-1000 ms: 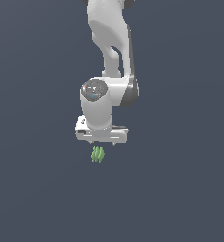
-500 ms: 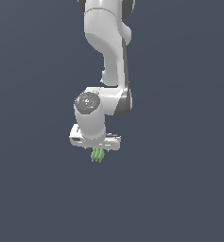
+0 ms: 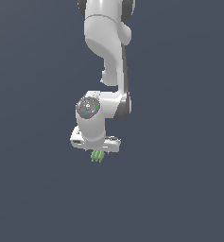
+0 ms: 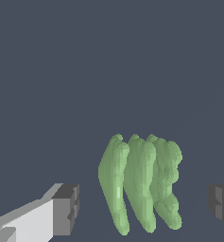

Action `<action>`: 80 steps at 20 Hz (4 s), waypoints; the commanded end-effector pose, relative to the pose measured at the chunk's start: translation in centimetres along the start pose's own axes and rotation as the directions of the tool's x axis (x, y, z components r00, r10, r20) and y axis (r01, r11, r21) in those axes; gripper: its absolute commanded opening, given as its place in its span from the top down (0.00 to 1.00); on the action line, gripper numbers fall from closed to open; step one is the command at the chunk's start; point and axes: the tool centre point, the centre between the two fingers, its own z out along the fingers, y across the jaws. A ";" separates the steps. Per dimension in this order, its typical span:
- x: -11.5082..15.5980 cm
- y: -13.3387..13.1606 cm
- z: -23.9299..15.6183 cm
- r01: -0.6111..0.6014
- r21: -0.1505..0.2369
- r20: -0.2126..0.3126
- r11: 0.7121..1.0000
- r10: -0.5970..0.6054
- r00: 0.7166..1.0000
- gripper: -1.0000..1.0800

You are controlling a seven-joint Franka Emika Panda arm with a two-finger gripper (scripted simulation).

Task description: Pick up the object and move it to a goal position.

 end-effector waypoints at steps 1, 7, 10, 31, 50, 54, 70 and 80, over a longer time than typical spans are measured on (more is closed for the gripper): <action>-0.1 0.0 1.4 0.000 0.000 0.001 1.000 0.000 1.000 0.04; 0.0 0.0 3.4 0.000 0.000 0.001 1.000 0.000 1.000 0.04; 0.0 0.0 3.5 0.000 0.000 0.001 1.000 0.000 1.000 0.04; -0.8 0.8 1.4 0.000 0.000 0.001 1.000 0.000 1.000 1.00; -7.2 6.1 -13.7 -0.001 0.001 0.001 1.000 0.001 1.000 1.00; -8.9 7.7 -18.0 -0.001 0.002 0.001 1.000 0.001 1.000 1.00; -15.6 13.8 -35.2 -0.002 0.002 0.001 1.000 0.002 1.000 1.00; -17.7 16.1 -41.8 -0.001 0.000 0.001 1.000 0.001 1.000 1.00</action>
